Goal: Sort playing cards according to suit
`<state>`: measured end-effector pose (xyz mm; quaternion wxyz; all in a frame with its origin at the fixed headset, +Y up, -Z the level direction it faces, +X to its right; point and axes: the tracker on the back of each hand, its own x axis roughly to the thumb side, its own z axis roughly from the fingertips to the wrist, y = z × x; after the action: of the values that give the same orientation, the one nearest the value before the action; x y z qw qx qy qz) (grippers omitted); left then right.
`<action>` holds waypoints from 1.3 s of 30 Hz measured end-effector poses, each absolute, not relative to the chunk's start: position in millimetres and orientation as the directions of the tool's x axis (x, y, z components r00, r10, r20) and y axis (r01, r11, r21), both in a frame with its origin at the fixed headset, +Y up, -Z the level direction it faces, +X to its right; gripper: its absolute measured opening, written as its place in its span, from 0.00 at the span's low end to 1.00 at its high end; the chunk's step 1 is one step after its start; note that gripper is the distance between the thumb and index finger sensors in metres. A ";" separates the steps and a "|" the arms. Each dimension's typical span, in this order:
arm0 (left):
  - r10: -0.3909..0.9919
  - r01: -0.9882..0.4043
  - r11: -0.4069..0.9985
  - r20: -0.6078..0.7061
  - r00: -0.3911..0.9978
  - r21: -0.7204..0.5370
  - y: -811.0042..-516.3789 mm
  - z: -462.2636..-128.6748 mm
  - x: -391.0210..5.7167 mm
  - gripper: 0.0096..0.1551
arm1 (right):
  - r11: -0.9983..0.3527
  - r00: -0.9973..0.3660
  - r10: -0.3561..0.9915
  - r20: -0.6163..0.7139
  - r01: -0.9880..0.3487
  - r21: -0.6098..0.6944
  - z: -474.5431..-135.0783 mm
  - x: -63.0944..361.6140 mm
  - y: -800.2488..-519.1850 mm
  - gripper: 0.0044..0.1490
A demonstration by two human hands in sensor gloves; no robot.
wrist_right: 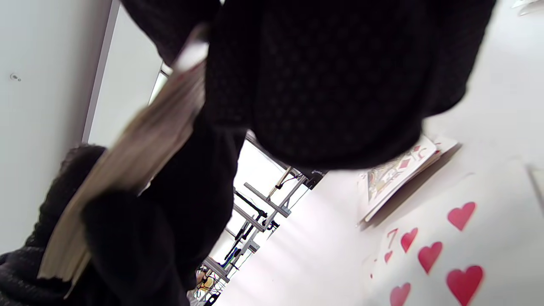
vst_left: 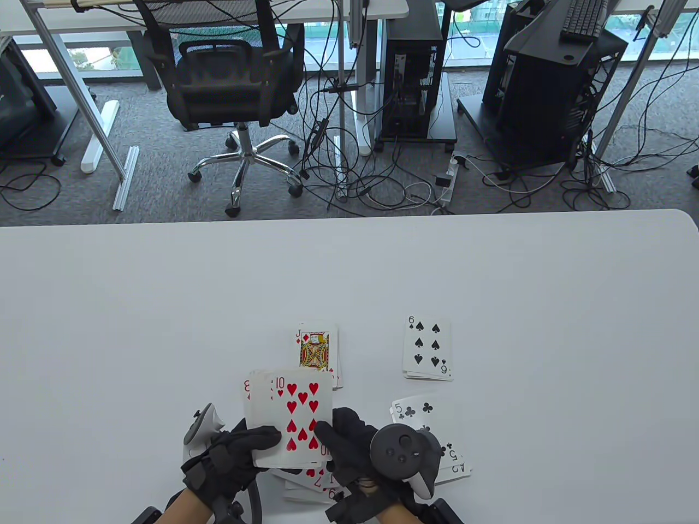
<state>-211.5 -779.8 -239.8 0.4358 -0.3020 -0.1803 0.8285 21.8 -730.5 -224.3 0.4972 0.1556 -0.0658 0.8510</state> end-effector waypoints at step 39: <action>0.803 -0.696 -0.595 -0.287 -0.522 -0.402 -787.7 -259.0 -253.2 0.35 | -0.932 -0.895 0.326 0.304 -0.251 0.262 -226.0 -8.2 -767.7 0.37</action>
<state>-253.2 -787.7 -259.0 0.4337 -0.2259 -0.1194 0.8641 -8.2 -767.7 -226.0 0.1490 0.1737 0.1085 0.9674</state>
